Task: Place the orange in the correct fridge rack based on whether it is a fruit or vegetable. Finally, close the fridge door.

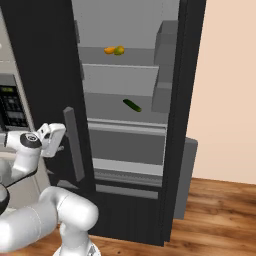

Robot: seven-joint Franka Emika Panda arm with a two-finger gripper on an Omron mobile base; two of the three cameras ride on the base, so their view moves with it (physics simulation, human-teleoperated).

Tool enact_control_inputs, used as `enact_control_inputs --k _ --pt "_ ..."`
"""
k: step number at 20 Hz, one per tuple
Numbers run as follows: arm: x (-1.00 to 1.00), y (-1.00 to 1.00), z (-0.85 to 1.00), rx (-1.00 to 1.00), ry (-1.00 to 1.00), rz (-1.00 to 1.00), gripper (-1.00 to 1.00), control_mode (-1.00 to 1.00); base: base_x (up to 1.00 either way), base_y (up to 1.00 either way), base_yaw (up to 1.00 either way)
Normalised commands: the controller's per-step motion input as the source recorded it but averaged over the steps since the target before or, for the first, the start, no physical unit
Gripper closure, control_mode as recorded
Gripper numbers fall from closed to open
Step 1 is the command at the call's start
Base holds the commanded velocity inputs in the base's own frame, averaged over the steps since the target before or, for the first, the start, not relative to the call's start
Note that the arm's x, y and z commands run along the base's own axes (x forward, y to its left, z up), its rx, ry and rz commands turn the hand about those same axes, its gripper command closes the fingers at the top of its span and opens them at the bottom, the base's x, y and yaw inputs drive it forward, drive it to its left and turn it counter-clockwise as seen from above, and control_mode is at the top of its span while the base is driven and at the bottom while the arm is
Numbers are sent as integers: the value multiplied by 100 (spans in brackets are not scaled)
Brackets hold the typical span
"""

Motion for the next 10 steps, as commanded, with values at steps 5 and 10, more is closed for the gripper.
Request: enact_control_inputs --k 5,10 --pt "62 -45 0 5 0 25 -100 -100 0 0 0" --pt "62 -47 0 5 0 27 -100 -100 0 0 0"
